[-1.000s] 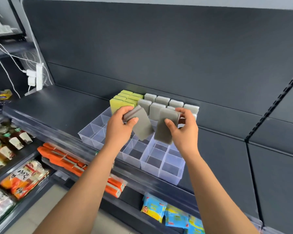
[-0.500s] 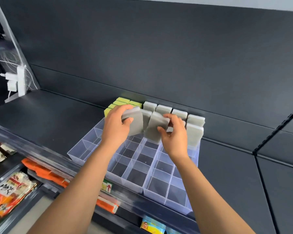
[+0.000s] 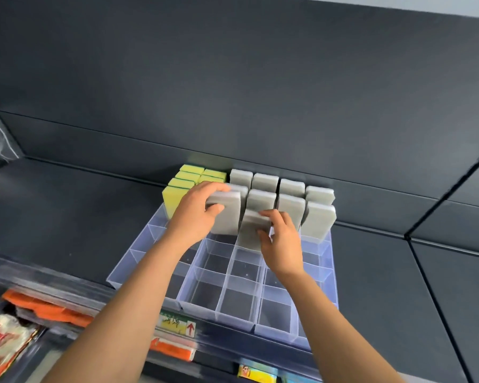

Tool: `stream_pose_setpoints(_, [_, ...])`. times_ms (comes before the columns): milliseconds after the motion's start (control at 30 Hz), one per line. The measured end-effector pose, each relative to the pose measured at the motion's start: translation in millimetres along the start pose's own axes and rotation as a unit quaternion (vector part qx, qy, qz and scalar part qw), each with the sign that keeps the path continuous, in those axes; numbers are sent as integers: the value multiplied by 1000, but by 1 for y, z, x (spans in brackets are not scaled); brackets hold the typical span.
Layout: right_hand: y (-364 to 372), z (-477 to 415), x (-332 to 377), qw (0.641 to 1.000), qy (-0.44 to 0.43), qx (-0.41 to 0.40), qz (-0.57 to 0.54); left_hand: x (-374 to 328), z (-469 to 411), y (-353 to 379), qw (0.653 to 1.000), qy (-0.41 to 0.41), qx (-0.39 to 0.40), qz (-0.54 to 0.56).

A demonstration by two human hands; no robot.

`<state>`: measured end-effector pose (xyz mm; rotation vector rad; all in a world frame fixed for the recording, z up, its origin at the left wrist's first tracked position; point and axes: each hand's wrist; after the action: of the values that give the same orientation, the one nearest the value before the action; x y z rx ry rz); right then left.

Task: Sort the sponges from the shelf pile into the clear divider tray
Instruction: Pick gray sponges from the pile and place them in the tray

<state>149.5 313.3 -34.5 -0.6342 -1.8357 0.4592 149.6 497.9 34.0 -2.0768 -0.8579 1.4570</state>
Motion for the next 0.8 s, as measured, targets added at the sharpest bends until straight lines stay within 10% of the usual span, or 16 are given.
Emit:
stream_pose_setpoints(500, [6, 1, 3, 995, -58, -49, 68, 26, -7, 18, 991, 74, 89, -64])
stream_pose_setpoints(800, [11, 7, 10, 975, -116, -92, 167, 40, 4, 36, 965, 180, 4, -188])
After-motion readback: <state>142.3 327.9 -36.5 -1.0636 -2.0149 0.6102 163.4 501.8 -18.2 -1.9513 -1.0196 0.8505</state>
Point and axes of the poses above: each hand's wrist, its own z-axis away from the middle knuckle, its own y-axis out of the palm, x = y × z, and after that the axes turned 5 degrees about -z, right-handed
